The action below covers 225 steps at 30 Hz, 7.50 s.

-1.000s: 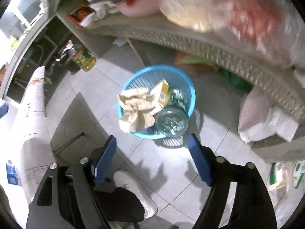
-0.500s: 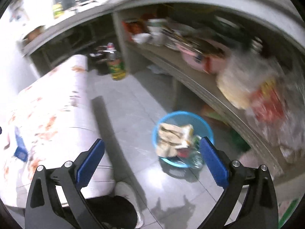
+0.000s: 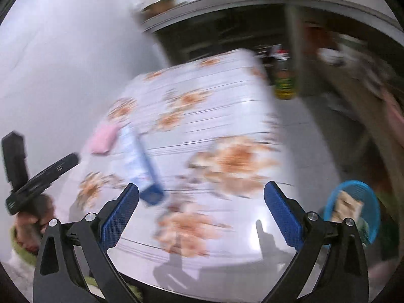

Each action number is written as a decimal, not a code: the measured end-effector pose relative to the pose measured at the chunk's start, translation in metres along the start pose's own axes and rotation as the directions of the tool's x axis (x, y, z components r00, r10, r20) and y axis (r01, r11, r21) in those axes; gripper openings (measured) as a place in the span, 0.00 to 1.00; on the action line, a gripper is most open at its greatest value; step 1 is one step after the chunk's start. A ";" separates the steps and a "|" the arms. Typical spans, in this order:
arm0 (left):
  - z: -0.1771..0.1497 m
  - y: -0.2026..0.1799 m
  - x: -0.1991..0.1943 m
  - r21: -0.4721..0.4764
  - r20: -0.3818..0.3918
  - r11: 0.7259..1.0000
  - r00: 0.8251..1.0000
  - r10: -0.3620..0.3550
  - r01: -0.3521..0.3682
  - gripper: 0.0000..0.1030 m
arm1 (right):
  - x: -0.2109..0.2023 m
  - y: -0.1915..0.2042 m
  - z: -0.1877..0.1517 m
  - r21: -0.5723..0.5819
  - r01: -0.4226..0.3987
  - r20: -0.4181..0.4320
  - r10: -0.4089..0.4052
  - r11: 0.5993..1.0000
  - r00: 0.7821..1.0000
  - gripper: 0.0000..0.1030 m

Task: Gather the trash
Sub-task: 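Grasp the pink scrubber with the left tool while the right tool grasps the toothpaste box, then lift the pink scrubber and toothpaste box off the table, then carry both items over the wastebasket and open both tools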

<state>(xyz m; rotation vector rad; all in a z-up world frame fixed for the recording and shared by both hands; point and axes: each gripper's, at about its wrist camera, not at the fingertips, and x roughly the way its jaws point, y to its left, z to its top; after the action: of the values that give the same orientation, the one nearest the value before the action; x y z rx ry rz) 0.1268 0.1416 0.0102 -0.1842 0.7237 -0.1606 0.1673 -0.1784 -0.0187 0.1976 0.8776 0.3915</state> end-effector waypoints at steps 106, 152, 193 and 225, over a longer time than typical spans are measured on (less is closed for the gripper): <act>-0.061 -0.070 0.069 0.226 -0.239 0.973 0.965 0.109 -0.054 0.75 | 0.034 -0.008 -0.038 0.081 0.150 -0.199 -0.131 0.985 0.971 0.34; -0.053 -0.081 0.074 0.218 -0.234 0.975 0.969 0.084 -0.032 0.75 | 0.052 -0.025 -0.035 0.139 0.160 -0.225 -0.126 0.977 0.966 0.38; -0.085 -0.468 0.312 0.278 -0.725 0.830 0.673 -0.148 0.483 0.77 | -0.093 -0.328 -0.202 0.831 0.259 -0.106 -0.316 0.492 0.943 0.34; -0.026 -0.343 0.182 0.237 -0.623 0.812 0.725 -0.295 0.534 0.83 | 0.015 -0.394 -0.147 0.680 0.480 -0.272 -0.417 0.555 0.867 0.61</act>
<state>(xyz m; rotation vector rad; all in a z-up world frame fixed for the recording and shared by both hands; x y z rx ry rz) 0.2160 -0.2323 -0.0495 0.1111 1.2169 -0.8380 0.1601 -0.5303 -0.2497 0.6928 1.0951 -0.4828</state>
